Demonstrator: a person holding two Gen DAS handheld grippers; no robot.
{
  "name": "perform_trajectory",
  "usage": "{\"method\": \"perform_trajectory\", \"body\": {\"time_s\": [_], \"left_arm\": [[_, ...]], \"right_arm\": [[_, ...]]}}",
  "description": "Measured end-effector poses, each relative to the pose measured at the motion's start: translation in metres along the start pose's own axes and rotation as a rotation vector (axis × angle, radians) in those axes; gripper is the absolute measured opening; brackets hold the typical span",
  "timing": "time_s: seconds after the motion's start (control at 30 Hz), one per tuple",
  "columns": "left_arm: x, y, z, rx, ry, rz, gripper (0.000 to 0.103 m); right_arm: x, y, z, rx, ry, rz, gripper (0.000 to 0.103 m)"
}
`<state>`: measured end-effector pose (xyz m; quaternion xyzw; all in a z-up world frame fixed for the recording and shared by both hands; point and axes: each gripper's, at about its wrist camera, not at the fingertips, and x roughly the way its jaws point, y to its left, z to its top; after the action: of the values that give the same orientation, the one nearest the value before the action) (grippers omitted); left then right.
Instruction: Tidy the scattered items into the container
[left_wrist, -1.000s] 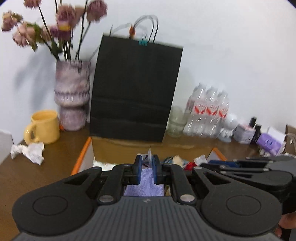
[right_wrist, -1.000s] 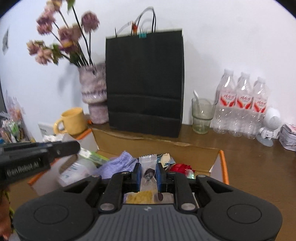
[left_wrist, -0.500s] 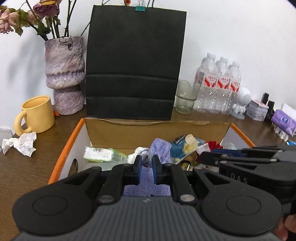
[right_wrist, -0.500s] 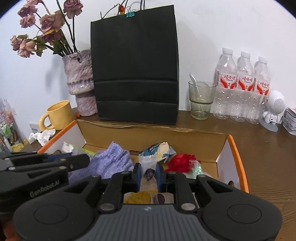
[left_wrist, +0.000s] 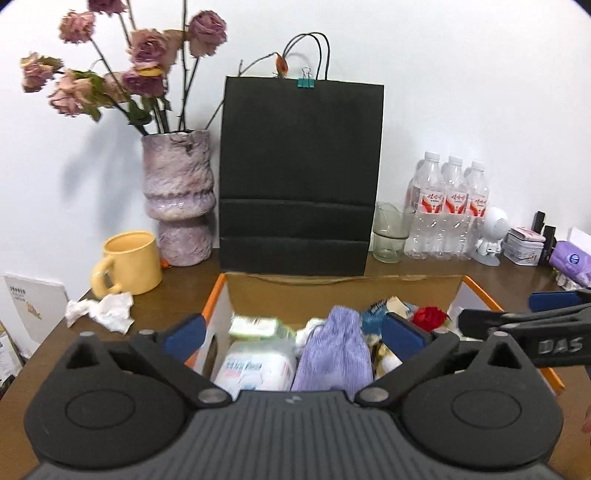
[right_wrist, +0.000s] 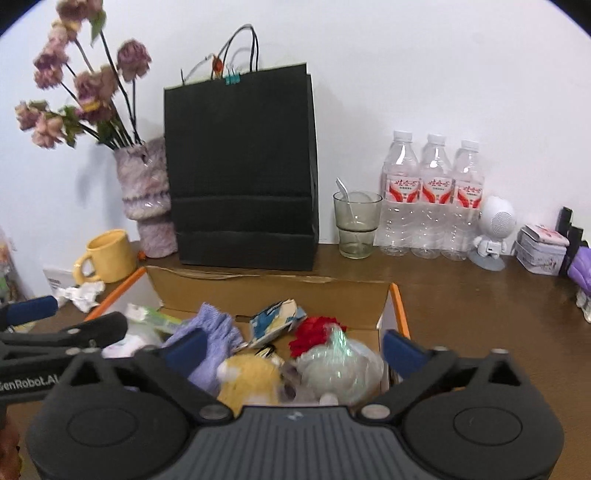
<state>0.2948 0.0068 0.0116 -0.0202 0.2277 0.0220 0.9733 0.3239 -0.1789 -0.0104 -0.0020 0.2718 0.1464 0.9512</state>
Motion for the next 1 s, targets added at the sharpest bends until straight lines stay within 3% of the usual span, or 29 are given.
{"method": "perform_trajectory", "body": {"time_s": [0.23,0.53,1.0], "left_arm": [[-0.050,0.011,-0.009,-0.072,0.045,-0.033,0.103],[-0.102,0.006,-0.021,-0.062,0.081,0.053,0.103],[-0.137,0.007,-0.039,-0.072,0.130,0.104,0.103]], "right_arm": [[-0.058,0.001,-0.018,0.022,0.019,0.067,0.103],[-0.117,0.012,-0.039,0.036,0.032,0.047,0.103],[-0.147,0.030,-0.058,0.015,0.068,-0.005,0.103]]}}
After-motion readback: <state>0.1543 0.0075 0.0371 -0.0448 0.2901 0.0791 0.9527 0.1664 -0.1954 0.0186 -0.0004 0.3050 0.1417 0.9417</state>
